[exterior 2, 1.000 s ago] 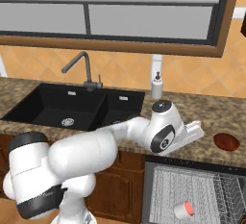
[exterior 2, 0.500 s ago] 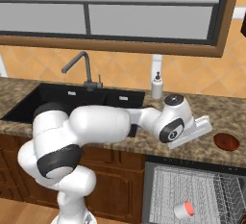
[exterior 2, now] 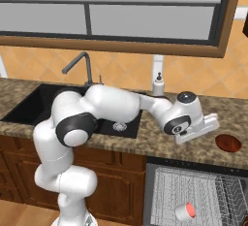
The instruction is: Pick up the cup and bowl from the counter, place them in the dishwasher, and close the dishwasher door.
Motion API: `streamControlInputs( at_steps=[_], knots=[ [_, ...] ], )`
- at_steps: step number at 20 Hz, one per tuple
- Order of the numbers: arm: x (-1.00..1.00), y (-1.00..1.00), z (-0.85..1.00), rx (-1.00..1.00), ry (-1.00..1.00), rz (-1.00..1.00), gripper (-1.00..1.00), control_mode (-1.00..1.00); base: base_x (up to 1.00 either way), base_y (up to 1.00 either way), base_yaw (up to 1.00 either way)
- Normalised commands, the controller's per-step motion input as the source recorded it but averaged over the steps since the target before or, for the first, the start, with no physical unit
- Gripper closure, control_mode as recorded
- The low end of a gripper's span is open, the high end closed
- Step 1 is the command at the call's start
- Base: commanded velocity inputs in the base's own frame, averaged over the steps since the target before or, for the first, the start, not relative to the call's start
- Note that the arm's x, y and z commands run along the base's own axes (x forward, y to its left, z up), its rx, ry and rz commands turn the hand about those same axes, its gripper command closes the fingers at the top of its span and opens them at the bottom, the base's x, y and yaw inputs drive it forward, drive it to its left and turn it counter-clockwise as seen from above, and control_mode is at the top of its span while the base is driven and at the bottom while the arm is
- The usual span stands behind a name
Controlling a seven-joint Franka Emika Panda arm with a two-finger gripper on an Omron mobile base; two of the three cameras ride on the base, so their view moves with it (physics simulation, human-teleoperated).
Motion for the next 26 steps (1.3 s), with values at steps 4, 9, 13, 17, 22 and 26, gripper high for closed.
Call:
streamControlInputs(
  at_steps=[4,9,13,17,22,26],
  knots=[
    [0.41,-0.29,-0.09,0.04,0.00,0.00,-1.00,-1.00,0.00,0.00,0.00],
    [0.18,-0.17,-0.06,0.00,0.00,-0.04,-1.00,-1.00,0.00,0.00,0.00],
    [0.15,-0.04,-0.17,0.00,0.00,-0.12,-1.00,-1.00,0.00,0.00,0.00],
    [0.13,0.00,-0.21,0.00,0.00,-0.07,-1.00,-1.00,0.00,0.00,0.00],
    [0.06,0.00,-0.18,0.00,0.02,-0.09,-1.00,-1.00,0.00,0.00,0.00],
    [0.18,0.00,-0.24,0.00,0.06,-0.09,-1.00,-1.00,0.00,0.00,0.00]
  ],
)
